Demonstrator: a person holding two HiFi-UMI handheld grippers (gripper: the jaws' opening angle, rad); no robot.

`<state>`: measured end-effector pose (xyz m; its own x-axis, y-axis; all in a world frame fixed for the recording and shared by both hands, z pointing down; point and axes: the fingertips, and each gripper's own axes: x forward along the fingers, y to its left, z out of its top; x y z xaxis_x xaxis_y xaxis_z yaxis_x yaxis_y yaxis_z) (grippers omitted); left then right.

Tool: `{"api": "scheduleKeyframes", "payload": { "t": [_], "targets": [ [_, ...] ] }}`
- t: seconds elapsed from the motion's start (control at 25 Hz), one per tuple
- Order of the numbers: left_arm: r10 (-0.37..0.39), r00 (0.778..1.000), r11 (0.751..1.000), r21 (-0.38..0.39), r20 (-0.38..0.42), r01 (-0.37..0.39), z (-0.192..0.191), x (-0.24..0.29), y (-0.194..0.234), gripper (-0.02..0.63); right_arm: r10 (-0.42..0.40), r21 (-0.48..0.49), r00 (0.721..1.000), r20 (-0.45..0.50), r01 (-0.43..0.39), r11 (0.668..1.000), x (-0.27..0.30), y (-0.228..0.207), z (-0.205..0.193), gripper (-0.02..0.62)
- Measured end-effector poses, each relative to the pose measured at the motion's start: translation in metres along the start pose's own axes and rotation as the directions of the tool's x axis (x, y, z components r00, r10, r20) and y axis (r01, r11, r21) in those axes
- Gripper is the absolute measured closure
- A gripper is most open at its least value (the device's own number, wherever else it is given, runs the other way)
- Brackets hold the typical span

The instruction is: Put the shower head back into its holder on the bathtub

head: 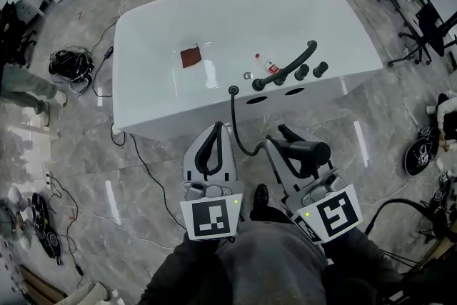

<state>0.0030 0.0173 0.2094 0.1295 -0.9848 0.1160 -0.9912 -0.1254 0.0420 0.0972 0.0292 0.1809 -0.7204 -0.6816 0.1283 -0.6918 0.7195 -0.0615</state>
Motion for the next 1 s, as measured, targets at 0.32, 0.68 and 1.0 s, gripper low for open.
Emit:
{"api": "scheduleKeyframes", "payload": {
  "t": [0.32,0.68,1.0],
  "targets": [
    [-0.01,1.0,0.999,-0.03,0.009,0.01,0.004,0.017,0.026,0.604,-0.008,-0.028,1.0,0.01,0.008,1.0,0.03,0.003,0.022,0.483],
    [-0.006,0.999,0.999,-0.033,0.052,0.008,0.023,0.025,0.041,0.606,0.0,-0.073,0.998,0.064,0.005,0.997,0.047,0.011,0.064,0.483],
    [-0.016,0.997,0.999,-0.033,0.077,0.019,0.032,0.027,0.036,0.604,0.002,-0.093,0.996,0.09,0.006,0.996,0.046,0.012,0.082,0.483]
  ]
}}
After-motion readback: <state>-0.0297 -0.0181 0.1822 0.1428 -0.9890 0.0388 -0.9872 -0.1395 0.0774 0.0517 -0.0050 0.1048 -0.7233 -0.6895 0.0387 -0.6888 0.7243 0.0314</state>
